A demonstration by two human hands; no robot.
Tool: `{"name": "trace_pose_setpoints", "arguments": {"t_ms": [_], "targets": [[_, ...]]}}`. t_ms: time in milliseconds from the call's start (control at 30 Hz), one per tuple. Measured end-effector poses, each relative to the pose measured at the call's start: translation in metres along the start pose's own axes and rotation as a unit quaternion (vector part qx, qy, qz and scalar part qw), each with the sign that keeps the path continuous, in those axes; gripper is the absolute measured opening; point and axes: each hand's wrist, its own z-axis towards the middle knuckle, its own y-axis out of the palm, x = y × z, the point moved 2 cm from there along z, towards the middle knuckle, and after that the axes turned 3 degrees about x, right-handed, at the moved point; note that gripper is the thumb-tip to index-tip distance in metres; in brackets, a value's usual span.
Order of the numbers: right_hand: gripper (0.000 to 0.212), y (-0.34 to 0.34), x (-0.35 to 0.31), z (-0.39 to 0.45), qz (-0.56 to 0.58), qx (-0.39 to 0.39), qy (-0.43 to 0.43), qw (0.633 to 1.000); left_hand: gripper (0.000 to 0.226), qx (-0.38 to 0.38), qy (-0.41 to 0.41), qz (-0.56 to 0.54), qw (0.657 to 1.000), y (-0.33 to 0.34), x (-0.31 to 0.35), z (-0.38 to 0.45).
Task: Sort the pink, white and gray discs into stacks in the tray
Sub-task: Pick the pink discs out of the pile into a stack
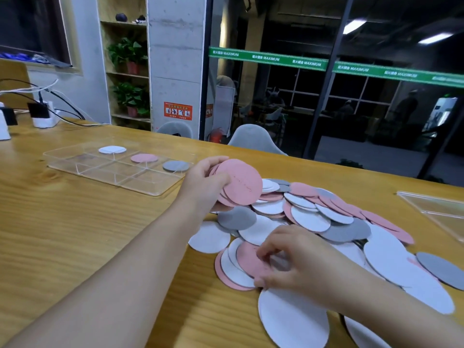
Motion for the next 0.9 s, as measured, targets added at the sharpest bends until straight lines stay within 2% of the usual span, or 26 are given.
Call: {"name": "trace_pose_setpoints", "arguments": {"t_ms": [133, 200, 267, 333, 433, 500, 567, 633, 700, 900], "targets": [[0.03, -0.007, 0.001, -0.002, -0.045, 0.014, -0.04, 0.998, 0.031, -0.002, -0.021, -0.004, 1.0, 0.002, -0.001, -0.001], [0.041, -0.005, -0.001, -0.004, -0.104, 0.039, -0.081, 0.991, 0.031, -0.002, -0.022, 0.001, 1.0, 0.003, 0.0, -0.002], [0.052, 0.001, -0.001, -0.004, -0.166, 0.093, -0.115, 0.975, 0.032, -0.004, -0.025, 0.002, 1.0, 0.003, 0.0, -0.002], [0.059, 0.003, 0.001, -0.005, -0.166, 0.172, -0.114, 0.964, 0.033, -0.022, -0.029, 0.006, 0.999, 0.002, -0.001, -0.003], [0.045, -0.001, 0.007, -0.001, -0.01, 0.25, -0.073, 0.965, 0.035, -0.079, -0.026, 0.021, 0.996, 0.003, -0.002, -0.006], [0.032, -0.005, 0.015, 0.0, 0.122, 0.278, 0.009, 0.953, 0.035, -0.118, -0.019, 0.034, 0.992, 0.006, 0.001, -0.009], [0.028, -0.008, 0.022, 0.001, 0.195, 0.276, 0.111, 0.935, 0.034, -0.151, -0.018, 0.031, 0.988, 0.01, 0.003, -0.013], [0.026, -0.007, 0.03, -0.001, 0.23, 0.269, 0.18, 0.918, 0.033, -0.181, -0.021, 0.021, 0.983, 0.012, 0.004, -0.017], [0.028, -0.008, 0.034, -0.002, 0.255, 0.273, 0.212, 0.903, 0.032, -0.203, -0.025, 0.012, 0.979, 0.014, 0.004, -0.019], [0.026, -0.008, 0.026, 0.001, 0.308, 0.274, 0.226, 0.883, 0.034, -0.255, -0.019, 0.064, 0.965, 0.022, 0.0, -0.024]]}}
